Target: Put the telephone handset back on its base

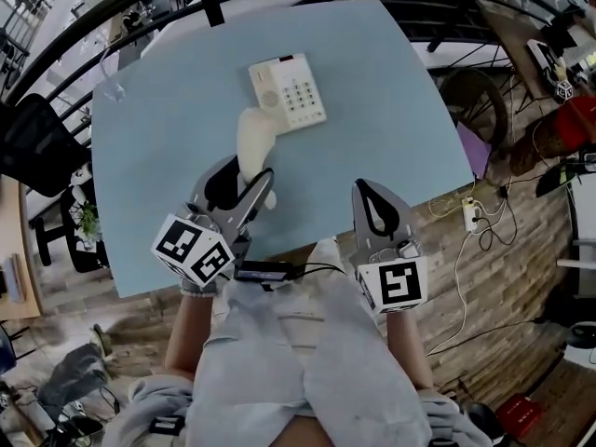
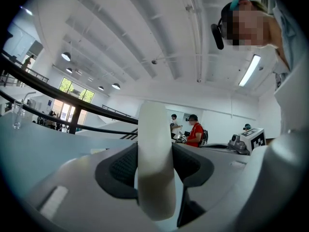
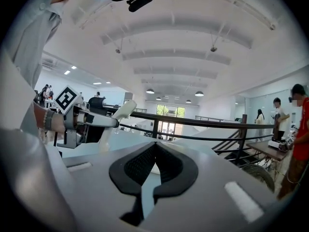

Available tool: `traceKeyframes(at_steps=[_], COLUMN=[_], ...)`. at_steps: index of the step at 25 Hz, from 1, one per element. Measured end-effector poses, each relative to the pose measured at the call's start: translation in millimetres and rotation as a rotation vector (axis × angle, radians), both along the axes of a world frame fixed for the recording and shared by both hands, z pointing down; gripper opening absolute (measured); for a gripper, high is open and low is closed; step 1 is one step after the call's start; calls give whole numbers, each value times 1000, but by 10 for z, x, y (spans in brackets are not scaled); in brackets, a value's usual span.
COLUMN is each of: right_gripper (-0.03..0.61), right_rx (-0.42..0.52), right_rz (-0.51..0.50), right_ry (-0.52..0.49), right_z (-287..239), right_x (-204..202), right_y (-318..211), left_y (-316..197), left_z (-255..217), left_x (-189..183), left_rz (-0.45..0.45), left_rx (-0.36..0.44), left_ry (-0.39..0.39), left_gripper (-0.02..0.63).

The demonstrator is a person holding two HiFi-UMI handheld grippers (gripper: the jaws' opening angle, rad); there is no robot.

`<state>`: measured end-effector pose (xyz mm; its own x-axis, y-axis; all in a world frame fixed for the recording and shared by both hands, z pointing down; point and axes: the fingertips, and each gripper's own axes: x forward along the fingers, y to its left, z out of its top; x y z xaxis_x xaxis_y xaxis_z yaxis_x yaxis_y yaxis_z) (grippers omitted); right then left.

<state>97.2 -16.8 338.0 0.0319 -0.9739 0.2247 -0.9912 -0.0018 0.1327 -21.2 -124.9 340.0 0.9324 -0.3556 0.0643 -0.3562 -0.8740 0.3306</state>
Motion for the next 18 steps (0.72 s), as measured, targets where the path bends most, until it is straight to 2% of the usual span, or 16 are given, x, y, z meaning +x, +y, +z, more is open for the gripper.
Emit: traceKeyframes(at_steps=[10,18], right_gripper=[5,5], right_rx=[-28,-47], right_rz=[-107,-211], right_ry=[-21,-28], right_z=[86,151], right_x=[439,658], right_y=[-393,-623], left_y=[-267,-397], left_z=[127,152], left_x=[330,532], left_rz=[-113,-202], left_rx=[-40,-33], left_ry=[-26,-19], left_gripper=[213,213])
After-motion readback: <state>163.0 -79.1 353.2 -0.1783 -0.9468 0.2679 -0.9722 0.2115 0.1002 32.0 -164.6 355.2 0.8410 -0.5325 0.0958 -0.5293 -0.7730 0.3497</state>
